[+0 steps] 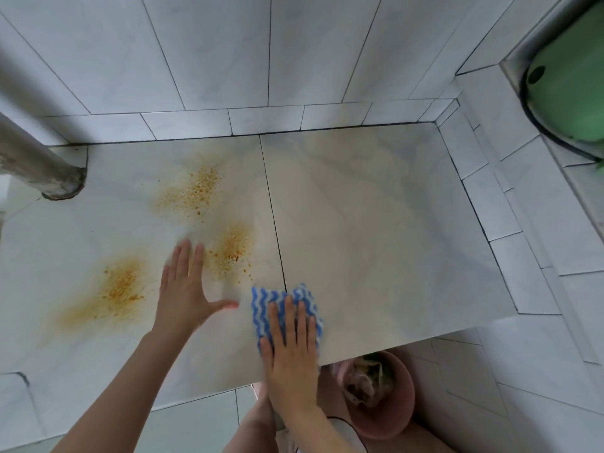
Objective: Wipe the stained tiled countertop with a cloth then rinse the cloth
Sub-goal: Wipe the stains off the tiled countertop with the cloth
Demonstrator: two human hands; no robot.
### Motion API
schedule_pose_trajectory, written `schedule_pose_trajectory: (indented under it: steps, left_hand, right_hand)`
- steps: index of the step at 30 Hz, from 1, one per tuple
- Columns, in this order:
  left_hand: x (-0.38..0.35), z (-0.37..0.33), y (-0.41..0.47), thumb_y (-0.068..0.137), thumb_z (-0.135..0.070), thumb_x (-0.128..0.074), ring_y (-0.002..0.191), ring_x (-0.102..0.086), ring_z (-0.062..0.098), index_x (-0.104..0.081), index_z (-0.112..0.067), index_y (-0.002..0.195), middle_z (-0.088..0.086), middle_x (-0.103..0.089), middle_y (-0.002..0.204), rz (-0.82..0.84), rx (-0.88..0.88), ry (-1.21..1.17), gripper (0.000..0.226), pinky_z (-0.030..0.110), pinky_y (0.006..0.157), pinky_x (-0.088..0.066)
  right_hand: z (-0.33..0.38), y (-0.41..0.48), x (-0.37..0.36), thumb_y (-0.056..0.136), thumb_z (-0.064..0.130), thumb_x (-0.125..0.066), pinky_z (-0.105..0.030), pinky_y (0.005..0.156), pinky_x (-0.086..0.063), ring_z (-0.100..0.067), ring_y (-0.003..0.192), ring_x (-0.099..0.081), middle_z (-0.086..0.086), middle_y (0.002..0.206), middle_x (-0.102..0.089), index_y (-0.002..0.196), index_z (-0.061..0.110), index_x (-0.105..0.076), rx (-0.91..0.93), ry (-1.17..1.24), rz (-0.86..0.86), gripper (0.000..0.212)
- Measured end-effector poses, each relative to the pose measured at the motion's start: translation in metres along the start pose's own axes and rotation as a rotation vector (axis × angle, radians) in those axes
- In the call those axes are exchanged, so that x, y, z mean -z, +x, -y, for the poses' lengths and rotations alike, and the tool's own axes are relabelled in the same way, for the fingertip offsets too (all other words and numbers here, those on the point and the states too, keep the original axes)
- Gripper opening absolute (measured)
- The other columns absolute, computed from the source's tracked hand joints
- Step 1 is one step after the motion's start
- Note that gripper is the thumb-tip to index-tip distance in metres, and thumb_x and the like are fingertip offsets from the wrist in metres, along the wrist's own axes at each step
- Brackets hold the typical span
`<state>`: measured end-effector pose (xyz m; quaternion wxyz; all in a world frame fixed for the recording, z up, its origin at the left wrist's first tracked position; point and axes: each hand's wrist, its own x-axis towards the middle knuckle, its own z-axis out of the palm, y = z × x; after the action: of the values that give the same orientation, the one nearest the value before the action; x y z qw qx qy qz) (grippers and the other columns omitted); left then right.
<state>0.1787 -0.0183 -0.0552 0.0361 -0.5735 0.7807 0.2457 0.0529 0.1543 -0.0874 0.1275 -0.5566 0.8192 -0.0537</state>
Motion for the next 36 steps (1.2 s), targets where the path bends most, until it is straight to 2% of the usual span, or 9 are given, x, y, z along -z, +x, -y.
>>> schedule_pose_trajectory:
  steps: [5,11,15,17,23,28,30,33,36]
  left_hand:
    - [0.002,-0.003,0.0,0.053,-0.066,-0.071,0.142,0.015,0.017,0.003,-0.017,0.148,0.006,0.013,0.156,0.004,0.007,-0.003,0.13,0.037,0.115,0.005]
    - [0.003,-0.003,0.0,0.053,-0.066,-0.071,0.143,0.013,0.02,0.0,-0.016,0.148,0.007,0.011,0.156,0.0,0.003,0.0,0.129,0.038,0.116,0.003]
    - [0.002,-0.001,0.001,0.05,-0.069,-0.066,0.143,0.013,0.019,-0.001,-0.015,0.148,0.007,0.01,0.156,0.007,-0.003,-0.006,0.129,0.039,0.116,0.003]
    - [0.002,-0.001,0.0,0.05,-0.069,-0.066,0.143,0.012,0.019,-0.001,-0.015,0.148,0.007,0.009,0.156,0.003,-0.006,-0.016,0.129,0.039,0.116,0.003]
    - [0.001,0.0,0.001,0.051,-0.066,-0.07,0.143,0.012,0.019,-0.002,-0.016,0.148,0.007,0.009,0.156,-0.004,-0.001,-0.008,0.129,0.039,0.116,0.002]
    - [0.003,-0.002,0.001,0.051,-0.065,-0.071,0.143,0.012,0.019,-0.002,-0.016,0.148,0.007,0.009,0.156,0.001,0.007,-0.024,0.129,0.039,0.116,0.001]
    - [0.002,-0.001,0.0,0.052,-0.067,-0.069,0.143,0.013,0.018,0.0,-0.017,0.148,0.006,0.01,0.156,0.004,0.002,-0.025,0.129,0.039,0.116,0.003]
    - [0.002,0.0,0.0,0.053,-0.067,-0.069,0.142,0.015,0.017,0.002,-0.017,0.148,0.005,0.012,0.156,0.004,-0.001,-0.023,0.128,0.038,0.116,0.003]
    - [0.002,0.0,0.0,0.054,-0.067,-0.069,0.142,0.016,0.017,0.003,-0.017,0.148,0.005,0.013,0.156,0.003,-0.006,-0.023,0.128,0.038,0.117,0.004]
  right_hand:
    - [-0.046,0.012,0.008,0.101,0.042,-0.021,-0.043,0.115,-0.013,-0.026,0.146,-0.008,-0.006,0.158,-0.014,0.15,0.022,-0.02,0.101,-0.008,-0.018,0.053]
    - [-0.167,0.035,0.027,0.103,0.038,-0.006,-0.055,0.113,-0.021,-0.041,0.143,-0.01,-0.022,0.154,-0.015,0.148,0.008,-0.025,-0.253,-0.148,-0.073,0.057]
    - [-0.161,0.05,0.032,0.102,0.039,-0.011,-0.056,0.109,-0.028,-0.041,0.139,-0.024,-0.023,0.151,-0.025,0.148,0.009,-0.022,-0.587,0.004,-0.155,0.056]
    - [-0.132,0.057,0.029,0.102,0.04,-0.009,-0.055,0.11,-0.024,-0.04,0.14,-0.021,-0.023,0.151,-0.026,0.148,0.008,-0.023,-0.526,0.012,-0.171,0.057]
    - [-0.03,0.057,0.011,0.101,0.039,-0.02,-0.044,0.116,-0.009,-0.028,0.146,-0.008,-0.012,0.158,-0.01,0.151,0.017,-0.014,-0.005,-0.014,-0.075,0.055]
    - [-0.035,0.063,0.011,0.102,0.043,-0.016,-0.041,0.116,-0.01,-0.025,0.146,-0.01,-0.005,0.158,-0.015,0.15,0.023,-0.019,0.195,-0.021,-0.004,0.053]
    - [-0.062,0.085,0.015,0.101,0.045,-0.016,-0.04,0.114,-0.01,-0.026,0.144,-0.012,-0.006,0.156,-0.021,0.149,0.024,-0.024,0.19,-0.009,-0.004,0.053]
    - [-0.103,0.135,0.025,0.096,0.042,-0.025,-0.044,0.112,-0.016,-0.034,0.14,-0.024,-0.015,0.152,-0.029,0.146,0.015,-0.032,-0.046,-0.022,-0.054,0.057]
    - [-0.119,0.175,0.042,0.094,0.044,-0.015,-0.048,0.116,-0.015,-0.039,0.142,-0.016,-0.019,0.155,-0.017,0.148,0.013,-0.021,-0.211,-0.059,-0.038,0.063]
